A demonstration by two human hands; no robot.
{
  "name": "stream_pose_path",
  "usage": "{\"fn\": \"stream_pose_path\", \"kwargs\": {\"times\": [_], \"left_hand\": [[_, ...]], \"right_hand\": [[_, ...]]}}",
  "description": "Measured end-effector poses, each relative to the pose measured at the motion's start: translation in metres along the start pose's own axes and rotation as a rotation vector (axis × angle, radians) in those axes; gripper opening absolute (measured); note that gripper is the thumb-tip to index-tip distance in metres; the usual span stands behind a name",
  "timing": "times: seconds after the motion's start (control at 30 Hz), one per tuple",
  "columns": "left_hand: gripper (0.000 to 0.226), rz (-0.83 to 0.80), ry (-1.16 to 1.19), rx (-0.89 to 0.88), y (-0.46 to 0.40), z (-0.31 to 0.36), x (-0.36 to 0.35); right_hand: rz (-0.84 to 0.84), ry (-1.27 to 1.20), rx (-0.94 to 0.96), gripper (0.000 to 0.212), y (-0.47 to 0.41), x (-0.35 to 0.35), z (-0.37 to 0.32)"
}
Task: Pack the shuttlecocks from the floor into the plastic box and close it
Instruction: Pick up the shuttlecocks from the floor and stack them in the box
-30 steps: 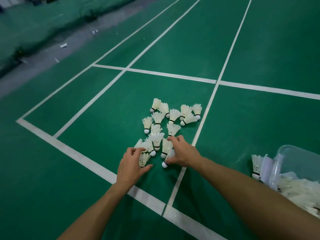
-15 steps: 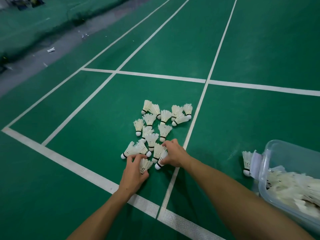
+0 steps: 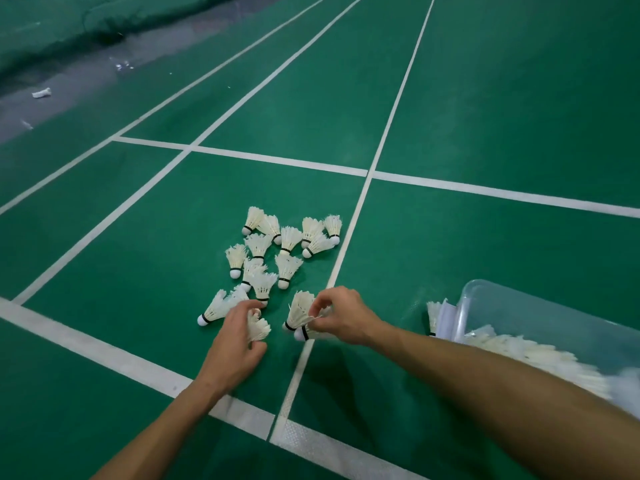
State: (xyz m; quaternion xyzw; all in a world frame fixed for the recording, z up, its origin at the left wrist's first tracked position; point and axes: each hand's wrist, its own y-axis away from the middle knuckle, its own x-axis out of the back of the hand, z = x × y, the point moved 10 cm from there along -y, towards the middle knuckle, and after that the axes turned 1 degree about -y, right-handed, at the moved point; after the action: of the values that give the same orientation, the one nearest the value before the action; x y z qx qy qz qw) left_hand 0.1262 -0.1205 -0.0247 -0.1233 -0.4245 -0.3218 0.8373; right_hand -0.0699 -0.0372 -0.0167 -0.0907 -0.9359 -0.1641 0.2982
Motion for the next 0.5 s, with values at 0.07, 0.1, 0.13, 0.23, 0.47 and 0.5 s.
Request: {"fn": "stream_pose_path", "kwargs": {"times": [0.07, 0.1, 0.13, 0.23, 0.47, 0.5], "left_hand": [[0.066, -0.074, 0.064, -0.085, -0.003, 0.037, -0.005], [0.066, -0.108, 0.134, -0.117, -0.005, 0.061, -0.008], [0.064, -0.141, 0.218, -0.139, -0.007, 0.084, -0.01], [0.077, -0.22, 0.412, -0.223, -0.014, 0.153, -0.022], [0.109, -0.373, 0.528, -0.41, -0.006, 0.313, -0.08], [0.109, -0.393, 0.538, -0.413, -0.007, 0.325, -0.09]], "right_hand": [[0.009, 0.027, -0.001, 0.01, 0.025, 0.031, 0.006], [0.013, 0.035, -0.011, 0.011, 0.04, 0.05, 0.01], [0.016, 0.04, -0.021, 0.011, 0.054, 0.067, 0.013], [0.07, 0.041, -0.058, 0.009, 0.098, 0.12, 0.022], [0.207, -0.092, -0.162, 0.013, 0.206, 0.207, 0.069], [0.223, -0.124, -0.17, 0.014, 0.219, 0.214, 0.076]]}}
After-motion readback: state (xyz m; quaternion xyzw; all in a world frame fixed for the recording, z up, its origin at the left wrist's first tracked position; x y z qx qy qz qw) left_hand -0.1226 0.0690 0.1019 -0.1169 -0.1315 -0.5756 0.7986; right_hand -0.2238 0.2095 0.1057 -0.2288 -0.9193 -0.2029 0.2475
